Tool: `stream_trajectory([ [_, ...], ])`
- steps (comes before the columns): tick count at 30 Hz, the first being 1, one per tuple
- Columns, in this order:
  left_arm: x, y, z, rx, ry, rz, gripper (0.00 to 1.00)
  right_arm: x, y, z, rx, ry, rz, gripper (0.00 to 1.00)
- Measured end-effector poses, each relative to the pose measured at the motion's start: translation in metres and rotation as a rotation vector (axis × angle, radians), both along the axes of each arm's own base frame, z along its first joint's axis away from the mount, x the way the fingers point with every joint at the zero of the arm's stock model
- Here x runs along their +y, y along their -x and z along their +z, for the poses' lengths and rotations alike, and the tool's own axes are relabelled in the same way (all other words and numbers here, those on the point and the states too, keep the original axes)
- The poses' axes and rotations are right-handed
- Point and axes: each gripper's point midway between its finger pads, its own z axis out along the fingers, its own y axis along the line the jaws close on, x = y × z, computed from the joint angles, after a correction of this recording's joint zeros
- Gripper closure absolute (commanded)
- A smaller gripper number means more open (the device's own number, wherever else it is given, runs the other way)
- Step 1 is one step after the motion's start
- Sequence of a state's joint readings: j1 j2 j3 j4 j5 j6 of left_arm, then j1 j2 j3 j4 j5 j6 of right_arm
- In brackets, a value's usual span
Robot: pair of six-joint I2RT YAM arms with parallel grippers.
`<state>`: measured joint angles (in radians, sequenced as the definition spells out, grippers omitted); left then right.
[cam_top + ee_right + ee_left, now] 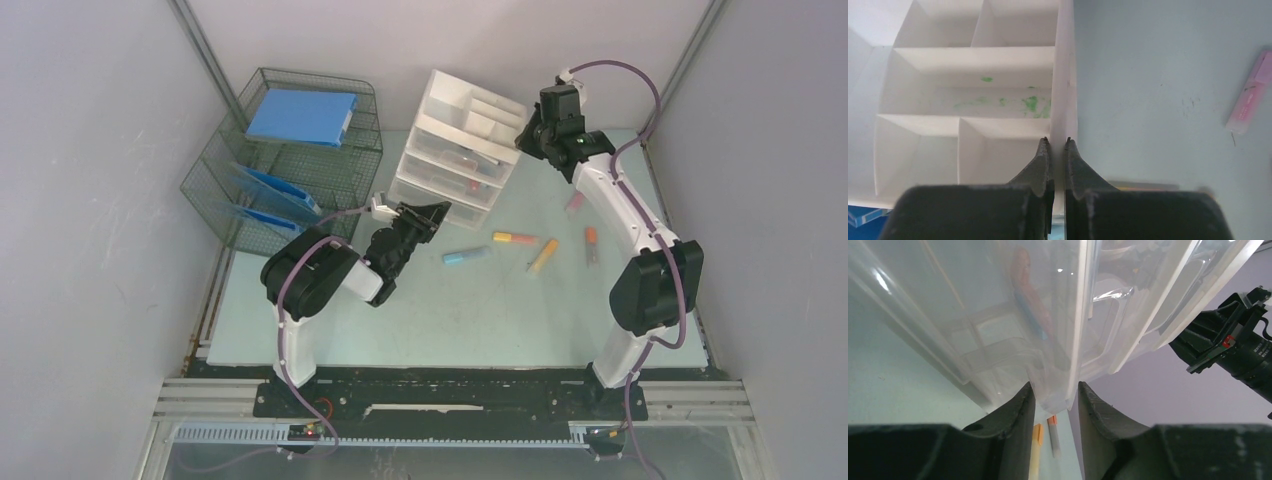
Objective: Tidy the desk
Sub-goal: Open the drawer in the storage box.
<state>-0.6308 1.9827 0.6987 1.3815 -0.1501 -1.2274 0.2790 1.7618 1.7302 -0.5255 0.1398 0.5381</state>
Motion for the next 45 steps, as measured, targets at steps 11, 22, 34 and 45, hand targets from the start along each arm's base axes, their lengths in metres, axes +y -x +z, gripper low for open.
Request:
stream_trajectory([
  [11, -0.003, 0.005, 0.008, 0.008, 0.068, -0.021, 0.66, -0.006, -0.020, 0.008, -0.131, 0.065, -0.058, 1.00],
  [22, -0.001, 0.010, -0.001, 0.059, 0.094, -0.027, 0.78, 0.000, -0.010, 0.008, -0.218, 0.114, -0.065, 1.00],
  [34, 0.002, 0.028, -0.017, 0.144, 0.125, -0.055, 0.84, 0.011, -0.003, 0.012, -0.292, 0.186, -0.031, 1.00],
  [45, 0.002, 0.051, -0.003, 0.145, 0.166, -0.087, 0.83, 0.010, -0.006, 0.016, -0.325, 0.189, -0.044, 1.00],
])
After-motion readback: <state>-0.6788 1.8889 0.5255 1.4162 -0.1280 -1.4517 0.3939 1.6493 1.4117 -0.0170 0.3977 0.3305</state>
